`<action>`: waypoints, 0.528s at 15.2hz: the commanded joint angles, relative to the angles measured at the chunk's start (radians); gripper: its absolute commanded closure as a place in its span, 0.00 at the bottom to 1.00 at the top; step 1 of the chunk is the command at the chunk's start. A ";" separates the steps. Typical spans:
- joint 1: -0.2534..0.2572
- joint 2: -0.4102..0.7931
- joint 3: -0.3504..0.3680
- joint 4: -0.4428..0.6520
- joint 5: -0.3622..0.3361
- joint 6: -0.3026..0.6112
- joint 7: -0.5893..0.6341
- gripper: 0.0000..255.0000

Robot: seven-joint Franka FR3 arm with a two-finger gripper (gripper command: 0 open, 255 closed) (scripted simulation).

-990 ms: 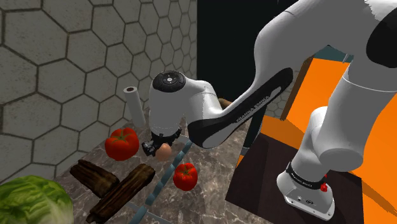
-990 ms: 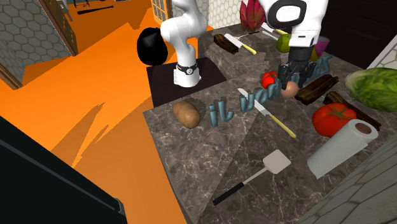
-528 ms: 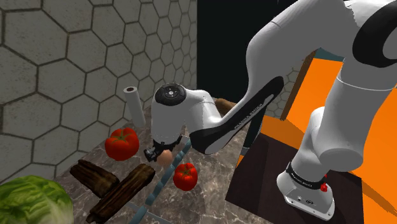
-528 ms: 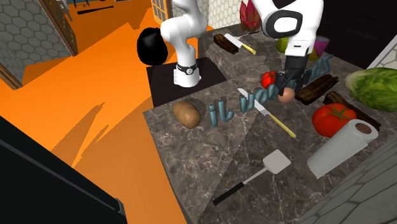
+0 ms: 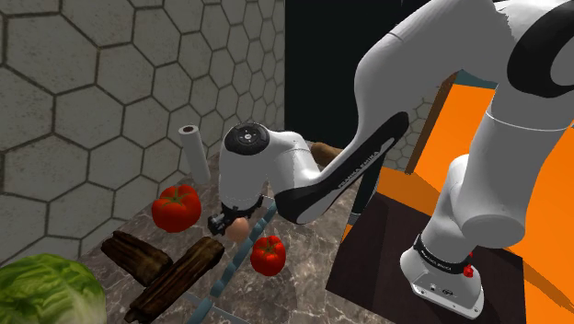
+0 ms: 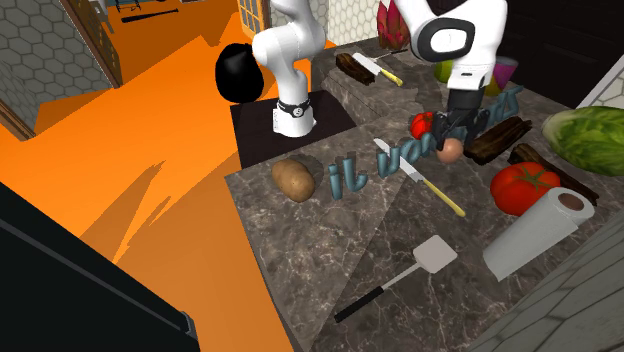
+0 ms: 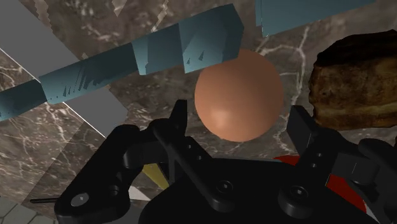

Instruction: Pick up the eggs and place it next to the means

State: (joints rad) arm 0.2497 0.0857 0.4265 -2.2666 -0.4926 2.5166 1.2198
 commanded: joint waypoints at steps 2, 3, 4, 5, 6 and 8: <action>0.000 0.000 0.001 -0.004 0.002 0.001 -0.001 0.00; 0.000 0.000 0.000 -0.003 0.002 0.001 -0.001 0.00; 0.000 0.000 0.000 -0.003 0.001 0.001 -0.001 0.00; 0.001 0.004 0.000 0.000 -0.001 0.001 0.001 0.00; 0.001 -0.028 0.008 -0.003 0.033 -0.022 -0.022 0.00; 0.005 -0.088 0.021 -0.003 0.097 -0.070 -0.065 0.00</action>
State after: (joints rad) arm 0.2523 0.0251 0.4412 -2.2732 -0.4283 2.4734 1.1768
